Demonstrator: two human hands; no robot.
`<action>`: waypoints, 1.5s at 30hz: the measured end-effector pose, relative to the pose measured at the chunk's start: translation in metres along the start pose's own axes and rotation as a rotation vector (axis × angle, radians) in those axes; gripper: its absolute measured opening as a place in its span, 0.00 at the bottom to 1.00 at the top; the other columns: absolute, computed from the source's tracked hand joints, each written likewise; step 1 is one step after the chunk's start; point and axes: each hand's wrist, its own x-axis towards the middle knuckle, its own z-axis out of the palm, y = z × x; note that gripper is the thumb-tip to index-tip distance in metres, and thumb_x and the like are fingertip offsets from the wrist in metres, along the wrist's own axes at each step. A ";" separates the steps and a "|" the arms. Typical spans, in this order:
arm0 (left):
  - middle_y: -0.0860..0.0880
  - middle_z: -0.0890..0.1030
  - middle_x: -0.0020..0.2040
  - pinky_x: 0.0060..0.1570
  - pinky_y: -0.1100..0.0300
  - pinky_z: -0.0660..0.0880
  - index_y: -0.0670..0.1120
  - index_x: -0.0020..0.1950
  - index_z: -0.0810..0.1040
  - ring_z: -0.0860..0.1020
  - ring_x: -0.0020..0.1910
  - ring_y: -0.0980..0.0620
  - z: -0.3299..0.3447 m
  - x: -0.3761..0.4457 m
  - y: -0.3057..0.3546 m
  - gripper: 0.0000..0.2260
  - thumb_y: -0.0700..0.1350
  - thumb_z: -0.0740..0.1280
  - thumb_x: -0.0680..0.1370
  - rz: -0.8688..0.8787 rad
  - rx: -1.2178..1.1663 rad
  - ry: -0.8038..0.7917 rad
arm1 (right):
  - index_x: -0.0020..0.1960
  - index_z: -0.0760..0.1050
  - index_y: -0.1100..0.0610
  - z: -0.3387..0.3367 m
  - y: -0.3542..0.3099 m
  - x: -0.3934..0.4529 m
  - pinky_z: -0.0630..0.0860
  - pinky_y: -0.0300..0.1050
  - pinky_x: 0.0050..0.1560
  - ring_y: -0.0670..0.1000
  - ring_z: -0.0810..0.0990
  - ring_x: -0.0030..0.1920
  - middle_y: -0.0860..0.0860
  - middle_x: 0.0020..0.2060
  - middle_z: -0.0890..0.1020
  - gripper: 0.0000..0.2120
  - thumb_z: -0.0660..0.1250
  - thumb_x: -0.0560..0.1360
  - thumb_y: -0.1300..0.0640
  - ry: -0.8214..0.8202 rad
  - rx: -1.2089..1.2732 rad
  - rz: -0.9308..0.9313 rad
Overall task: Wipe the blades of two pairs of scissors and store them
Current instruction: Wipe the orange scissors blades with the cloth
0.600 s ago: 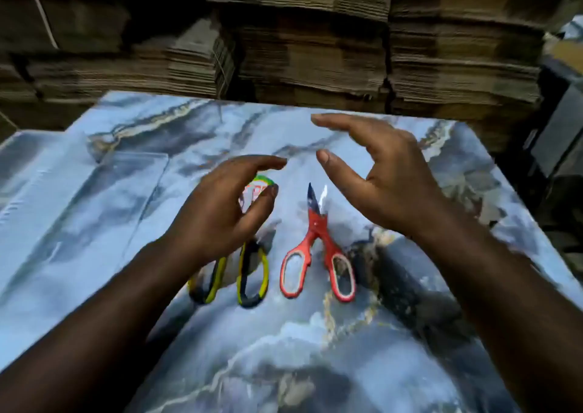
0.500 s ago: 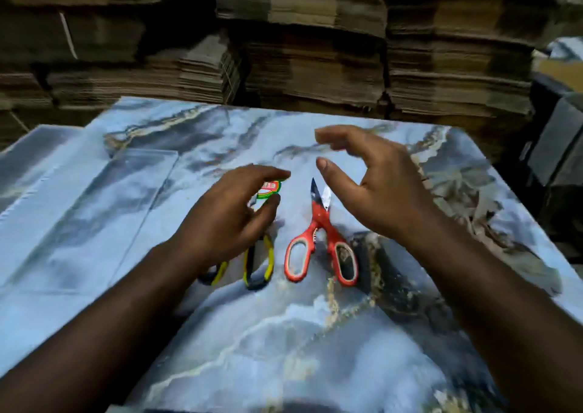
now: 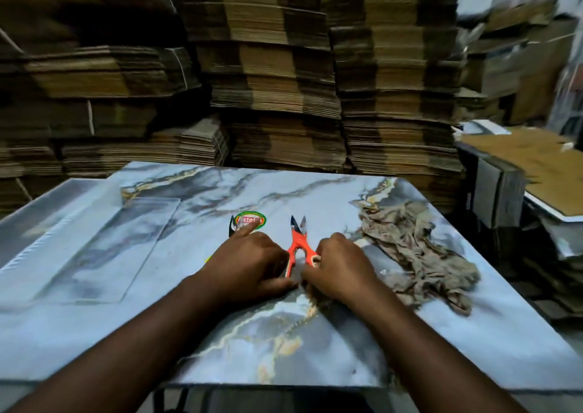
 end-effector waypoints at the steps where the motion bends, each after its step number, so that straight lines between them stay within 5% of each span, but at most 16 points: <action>1: 0.54 0.80 0.37 0.72 0.51 0.65 0.55 0.43 0.76 0.79 0.45 0.53 0.001 0.001 0.002 0.17 0.67 0.64 0.78 -0.022 -0.009 0.015 | 0.46 0.76 0.56 0.000 0.000 0.004 0.67 0.46 0.40 0.61 0.82 0.55 0.58 0.51 0.82 0.19 0.69 0.76 0.39 -0.005 0.028 0.030; 4: 0.52 0.84 0.45 0.65 0.51 0.70 0.56 0.56 0.78 0.80 0.51 0.48 0.003 0.006 0.005 0.15 0.63 0.65 0.76 -0.129 -0.047 0.031 | 0.52 0.74 0.55 -0.004 0.002 0.021 0.73 0.46 0.38 0.58 0.85 0.48 0.54 0.46 0.85 0.18 0.72 0.74 0.42 -0.067 0.279 0.127; 6: 0.49 0.86 0.53 0.57 0.51 0.75 0.54 0.63 0.78 0.80 0.55 0.45 0.005 0.011 0.000 0.17 0.59 0.67 0.77 -0.200 -0.129 0.085 | 0.56 0.71 0.55 -0.006 0.002 0.032 0.77 0.46 0.33 0.57 0.86 0.38 0.55 0.43 0.88 0.16 0.73 0.78 0.47 -0.132 0.695 0.188; 9: 0.47 0.81 0.66 0.62 0.53 0.75 0.50 0.74 0.74 0.78 0.66 0.45 0.013 0.027 -0.018 0.25 0.52 0.72 0.78 -0.321 -0.350 0.137 | 0.58 0.69 0.60 -0.009 -0.003 0.048 0.77 0.44 0.28 0.56 0.84 0.33 0.61 0.45 0.87 0.06 0.66 0.84 0.62 -0.200 1.233 0.234; 13: 0.48 0.80 0.66 0.63 0.50 0.79 0.45 0.73 0.76 0.80 0.63 0.47 0.021 0.051 -0.044 0.27 0.51 0.74 0.76 -0.423 -0.495 0.204 | 0.58 0.74 0.60 -0.009 0.005 0.068 0.67 0.43 0.29 0.53 0.72 0.26 0.60 0.40 0.82 0.12 0.62 0.77 0.68 -0.126 1.274 0.245; 18: 0.56 0.81 0.56 0.50 0.56 0.82 0.54 0.62 0.80 0.84 0.51 0.57 0.023 0.058 -0.043 0.20 0.52 0.81 0.73 -0.689 -0.718 0.531 | 0.54 0.75 0.59 -0.006 0.020 0.070 0.57 0.36 0.22 0.48 0.62 0.20 0.55 0.32 0.78 0.06 0.61 0.86 0.58 -0.083 1.525 0.259; 24: 0.48 0.88 0.45 0.38 0.65 0.80 0.45 0.59 0.79 0.88 0.41 0.53 0.012 0.060 -0.034 0.19 0.48 0.79 0.71 -0.974 -1.272 0.775 | 0.54 0.75 0.61 0.006 0.012 0.054 0.58 0.34 0.22 0.49 0.61 0.19 0.58 0.32 0.77 0.09 0.63 0.85 0.55 -0.270 1.611 0.251; 29: 0.46 0.89 0.49 0.45 0.63 0.83 0.44 0.59 0.84 0.88 0.50 0.52 0.008 0.057 -0.021 0.17 0.50 0.74 0.73 -0.943 -1.510 0.735 | 0.55 0.72 0.62 0.010 -0.004 0.043 0.59 0.34 0.20 0.50 0.64 0.18 0.59 0.34 0.79 0.12 0.63 0.80 0.53 -0.216 1.754 0.210; 32: 0.46 0.89 0.50 0.50 0.59 0.84 0.45 0.54 0.86 0.88 0.49 0.46 0.008 0.061 -0.003 0.13 0.51 0.72 0.75 -0.873 -1.569 0.571 | 0.57 0.73 0.59 0.011 -0.010 0.038 0.61 0.38 0.22 0.52 0.68 0.19 0.58 0.38 0.83 0.15 0.64 0.78 0.49 -0.251 1.684 0.146; 35: 0.36 0.83 0.39 0.39 0.55 0.81 0.42 0.52 0.82 0.80 0.35 0.40 0.010 0.063 0.009 0.12 0.51 0.70 0.79 -0.827 -1.567 0.500 | 0.59 0.74 0.57 0.011 -0.017 0.031 0.72 0.42 0.24 0.54 0.78 0.25 0.57 0.42 0.86 0.14 0.63 0.80 0.48 -0.312 1.561 0.060; 38: 0.38 0.85 0.41 0.43 0.50 0.82 0.40 0.54 0.79 0.83 0.39 0.33 0.008 0.060 0.006 0.12 0.49 0.69 0.81 -0.841 -1.535 0.475 | 0.55 0.81 0.48 0.011 -0.015 0.026 0.81 0.53 0.33 0.58 0.84 0.33 0.58 0.42 0.87 0.10 0.66 0.82 0.44 -0.269 1.373 0.019; 40: 0.40 0.88 0.46 0.46 0.53 0.84 0.39 0.56 0.80 0.88 0.46 0.41 0.006 0.059 0.000 0.13 0.49 0.68 0.82 -0.877 -1.565 0.475 | 0.53 0.83 0.44 0.005 -0.005 0.028 0.85 0.59 0.38 0.53 0.87 0.35 0.52 0.39 0.87 0.10 0.67 0.83 0.40 -0.066 1.058 -0.116; 43: 0.40 0.88 0.47 0.44 0.53 0.85 0.38 0.57 0.80 0.89 0.48 0.42 0.004 0.060 -0.009 0.13 0.49 0.66 0.83 -0.914 -1.639 0.466 | 0.47 0.84 0.47 -0.022 0.020 0.042 0.82 0.52 0.35 0.45 0.85 0.33 0.42 0.36 0.86 0.15 0.65 0.82 0.39 0.321 0.642 -0.291; 45: 0.43 0.87 0.45 0.43 0.51 0.85 0.40 0.57 0.79 0.89 0.46 0.41 0.002 0.063 -0.013 0.12 0.49 0.65 0.84 -0.912 -1.657 0.465 | 0.47 0.85 0.47 -0.045 0.042 0.054 0.80 0.47 0.34 0.42 0.83 0.34 0.40 0.35 0.84 0.13 0.67 0.83 0.42 0.485 0.390 -0.234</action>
